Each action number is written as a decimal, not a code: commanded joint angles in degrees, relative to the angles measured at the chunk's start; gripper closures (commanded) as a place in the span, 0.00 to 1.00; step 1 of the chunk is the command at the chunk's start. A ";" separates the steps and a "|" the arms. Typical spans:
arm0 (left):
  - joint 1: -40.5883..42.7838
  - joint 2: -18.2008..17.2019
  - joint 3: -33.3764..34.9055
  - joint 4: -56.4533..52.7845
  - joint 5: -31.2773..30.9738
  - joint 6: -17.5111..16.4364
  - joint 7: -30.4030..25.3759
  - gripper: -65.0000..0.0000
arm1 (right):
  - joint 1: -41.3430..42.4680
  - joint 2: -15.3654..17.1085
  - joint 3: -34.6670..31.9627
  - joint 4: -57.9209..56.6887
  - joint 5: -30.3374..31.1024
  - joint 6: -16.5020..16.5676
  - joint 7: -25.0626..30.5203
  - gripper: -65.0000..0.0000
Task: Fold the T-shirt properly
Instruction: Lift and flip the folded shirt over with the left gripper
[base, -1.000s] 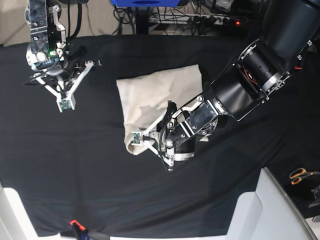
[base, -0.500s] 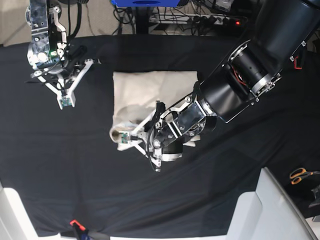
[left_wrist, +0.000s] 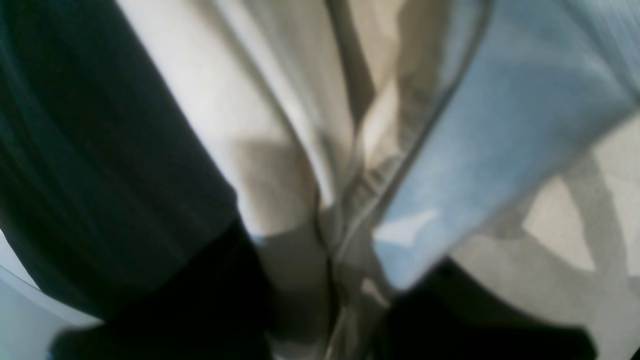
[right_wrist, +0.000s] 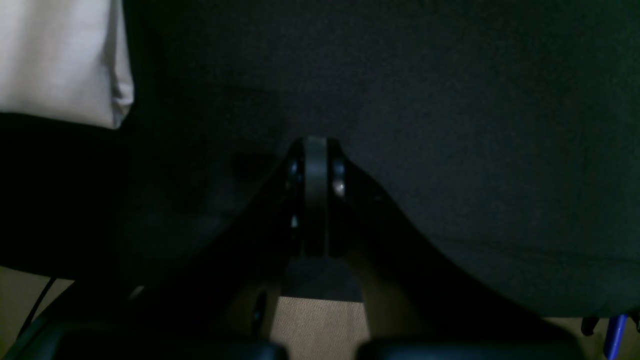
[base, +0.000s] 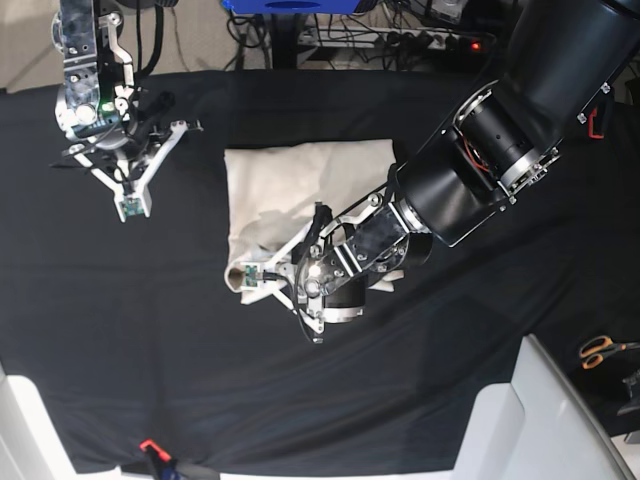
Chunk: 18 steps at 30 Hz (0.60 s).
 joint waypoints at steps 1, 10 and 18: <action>-2.03 0.50 -0.20 0.54 0.61 0.31 -0.14 1.00 | 0.26 0.28 0.13 0.81 -0.13 -0.11 0.98 1.00; -2.82 0.41 -0.55 0.36 0.61 0.31 -0.14 0.72 | 0.26 0.37 -0.13 0.81 -0.13 0.06 0.98 1.00; -4.49 0.32 -0.47 0.28 0.61 0.31 -0.14 0.49 | 0.26 0.37 -0.31 0.81 -0.13 0.06 0.98 1.00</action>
